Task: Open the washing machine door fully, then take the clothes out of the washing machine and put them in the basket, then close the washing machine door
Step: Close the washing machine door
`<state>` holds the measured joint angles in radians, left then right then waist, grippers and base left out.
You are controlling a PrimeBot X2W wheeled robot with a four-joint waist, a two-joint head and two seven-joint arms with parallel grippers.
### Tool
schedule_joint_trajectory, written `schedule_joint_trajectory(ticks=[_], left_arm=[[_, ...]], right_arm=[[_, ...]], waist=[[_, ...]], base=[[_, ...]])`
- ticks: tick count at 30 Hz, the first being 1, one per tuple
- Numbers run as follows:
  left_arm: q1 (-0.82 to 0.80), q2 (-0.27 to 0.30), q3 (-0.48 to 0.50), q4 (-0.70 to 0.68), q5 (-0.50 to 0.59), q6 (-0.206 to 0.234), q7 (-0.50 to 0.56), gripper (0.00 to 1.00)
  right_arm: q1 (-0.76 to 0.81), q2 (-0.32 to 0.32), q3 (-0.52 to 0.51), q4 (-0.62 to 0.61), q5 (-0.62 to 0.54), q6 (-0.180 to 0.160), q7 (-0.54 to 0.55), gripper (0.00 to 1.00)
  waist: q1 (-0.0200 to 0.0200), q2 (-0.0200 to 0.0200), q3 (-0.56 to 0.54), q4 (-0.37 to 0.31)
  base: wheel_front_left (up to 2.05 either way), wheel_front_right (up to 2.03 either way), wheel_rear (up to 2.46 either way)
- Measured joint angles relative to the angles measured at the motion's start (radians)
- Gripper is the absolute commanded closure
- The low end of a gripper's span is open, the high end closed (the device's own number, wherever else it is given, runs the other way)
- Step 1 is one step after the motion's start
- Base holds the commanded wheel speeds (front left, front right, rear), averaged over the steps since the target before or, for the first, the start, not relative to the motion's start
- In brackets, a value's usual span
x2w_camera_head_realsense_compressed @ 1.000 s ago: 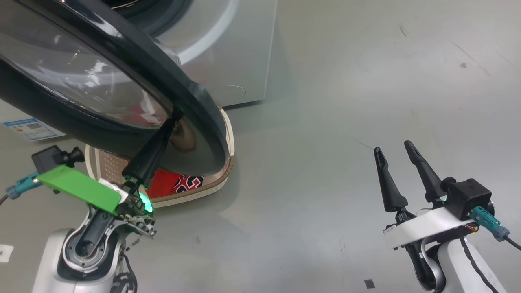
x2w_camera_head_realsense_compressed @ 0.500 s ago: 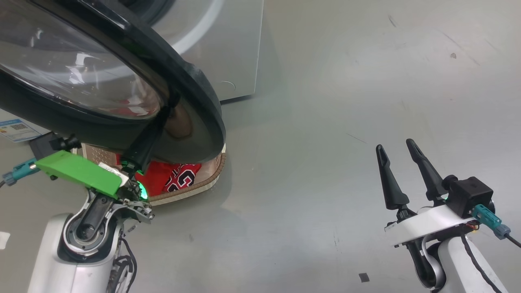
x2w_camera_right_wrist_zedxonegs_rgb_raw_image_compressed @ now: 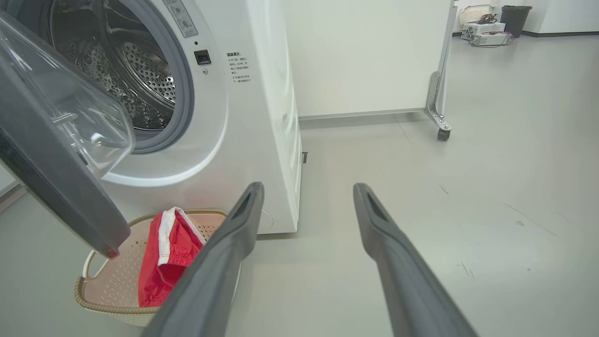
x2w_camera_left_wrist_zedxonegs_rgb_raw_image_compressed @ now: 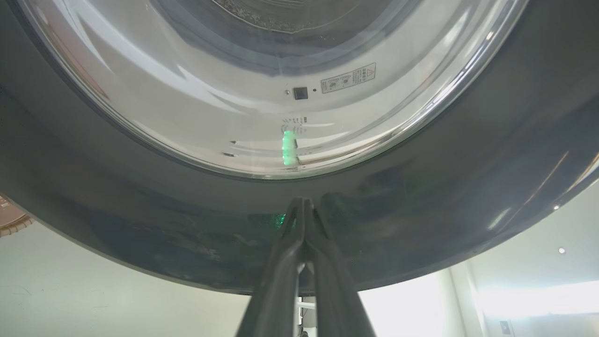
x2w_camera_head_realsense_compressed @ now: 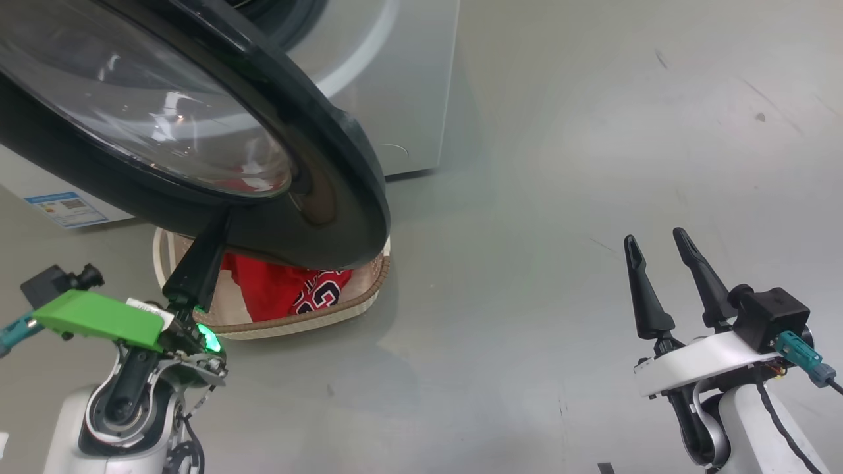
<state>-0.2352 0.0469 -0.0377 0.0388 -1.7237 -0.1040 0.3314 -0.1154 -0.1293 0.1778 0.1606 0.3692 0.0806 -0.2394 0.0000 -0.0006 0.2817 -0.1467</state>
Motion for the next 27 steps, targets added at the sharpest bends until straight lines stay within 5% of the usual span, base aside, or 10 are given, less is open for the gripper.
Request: schedule_joint_trajectory(ticks=[6,9,11,12,27], left_arm=[[0.051,-0.002,0.027,-0.005,-0.012,-0.007,-0.027,0.95],[0.064,-0.003,0.032,-0.011,-0.016,-0.008,-0.035,0.6],[0.075,-0.003,0.035,-0.017,-0.017,-0.008,-0.04,0.08],[0.08,-0.003,0.037,-0.019,-0.017,-0.008,-0.045,0.0],[0.172,0.003,0.099,-0.08,0.054,-0.016,-0.155,0.0]], right_arm=[[0.002,-0.001,-0.001,0.013,0.0,0.0,-0.004,0.0],[0.006,-0.001,-0.001,0.015,0.0,0.0,-0.004,0.0],[0.014,-0.001,-0.001,0.018,0.0,0.0,-0.004,0.0],[0.02,-0.001,-0.001,0.02,0.0,0.0,-0.004,0.0],[0.067,-0.007,0.003,0.034,-0.002,0.0,-0.005,0.0]], waist=[[0.0,0.0,-0.037,0.035],[0.0,0.0,-0.051,0.048],[0.0,0.0,-0.065,0.061],[0.0,0.0,-0.071,0.067],[0.0,0.0,-0.17,0.122]], base=[[0.0,0.0,0.0],[0.0,0.0,0.0],[0.0,0.0,0.0],[0.0,0.0,0.0],[0.0,0.0,0.0]])
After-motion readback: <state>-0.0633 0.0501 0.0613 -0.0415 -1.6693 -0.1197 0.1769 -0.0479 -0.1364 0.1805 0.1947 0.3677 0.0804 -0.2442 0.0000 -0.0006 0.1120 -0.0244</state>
